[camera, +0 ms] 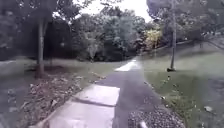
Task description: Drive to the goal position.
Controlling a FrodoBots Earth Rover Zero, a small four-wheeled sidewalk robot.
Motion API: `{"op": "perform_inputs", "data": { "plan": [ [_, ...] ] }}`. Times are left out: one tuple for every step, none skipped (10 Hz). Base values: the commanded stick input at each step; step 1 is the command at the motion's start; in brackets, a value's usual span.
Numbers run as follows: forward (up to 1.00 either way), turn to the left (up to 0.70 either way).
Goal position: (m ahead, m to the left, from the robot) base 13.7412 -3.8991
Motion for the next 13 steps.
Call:
{"op": "perform_inputs", "data": {
  "plan": [
    [0.85, 0.00],
    [0.85, 0.00],
    [0.85, -0.01],
    [0.85, -0.04],
    [0.85, -0.07],
    [0.85, -0.11],
    [0.85, -0.14],
    [0.85, -0.05],
    [0.85, -0.30],
    [0.85, -0.01],
    [0.85, -0.34],
    [0.85, 0.00],
    [0.85, -0.27]
  ]
}}
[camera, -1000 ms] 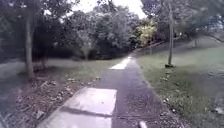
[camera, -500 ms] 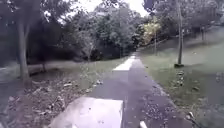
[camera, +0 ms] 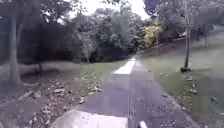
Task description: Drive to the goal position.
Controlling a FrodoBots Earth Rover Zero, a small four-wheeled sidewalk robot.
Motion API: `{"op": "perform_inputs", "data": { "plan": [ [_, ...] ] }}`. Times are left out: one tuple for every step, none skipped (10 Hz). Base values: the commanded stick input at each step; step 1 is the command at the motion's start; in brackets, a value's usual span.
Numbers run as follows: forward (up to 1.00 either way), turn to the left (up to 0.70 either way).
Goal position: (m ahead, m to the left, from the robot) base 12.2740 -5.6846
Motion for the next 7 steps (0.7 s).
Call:
{"op": "perform_inputs", "data": {
  "plan": [
    [0.85, -0.19],
    [0.85, 0.00],
    [0.74, 0.00],
    [0.45, 0.00],
    [0.03, 0.00],
    [0.00, -0.58],
    [0.00, 0.00]
  ]
}}
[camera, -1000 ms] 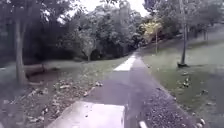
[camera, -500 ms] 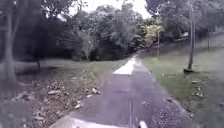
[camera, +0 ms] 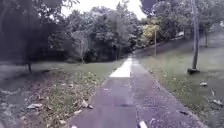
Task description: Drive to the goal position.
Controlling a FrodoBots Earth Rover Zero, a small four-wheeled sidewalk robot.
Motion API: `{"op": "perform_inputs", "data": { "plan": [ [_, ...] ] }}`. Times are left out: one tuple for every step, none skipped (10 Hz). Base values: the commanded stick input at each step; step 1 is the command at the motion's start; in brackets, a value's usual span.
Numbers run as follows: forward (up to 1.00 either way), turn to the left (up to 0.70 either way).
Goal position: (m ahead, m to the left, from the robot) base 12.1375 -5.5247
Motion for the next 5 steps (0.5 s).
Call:
{"op": "perform_inputs", "data": {
  "plan": [
    [0.00, 0.00],
    [0.00, 0.00],
    [0.00, 0.00],
    [0.00, 0.00],
    [0.00, 0.00]
  ]
}}
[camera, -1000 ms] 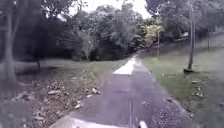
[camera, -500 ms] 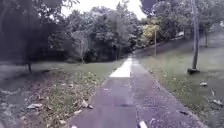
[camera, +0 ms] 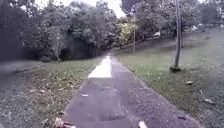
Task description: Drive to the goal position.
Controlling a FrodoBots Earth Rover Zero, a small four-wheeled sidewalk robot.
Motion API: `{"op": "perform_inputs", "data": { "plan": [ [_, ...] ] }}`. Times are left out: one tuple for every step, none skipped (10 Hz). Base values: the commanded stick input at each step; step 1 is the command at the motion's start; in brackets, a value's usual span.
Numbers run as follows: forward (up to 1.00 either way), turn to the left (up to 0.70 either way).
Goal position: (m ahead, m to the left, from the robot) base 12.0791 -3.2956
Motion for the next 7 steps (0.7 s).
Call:
{"op": "perform_inputs", "data": {
  "plan": [
    [0.00, 0.00],
    [0.00, 0.00],
    [0.00, 0.00],
    [0.13, 0.00],
    [0.43, 0.00],
    [0.70, 0.00],
    [0.70, 0.00]
  ]
}}
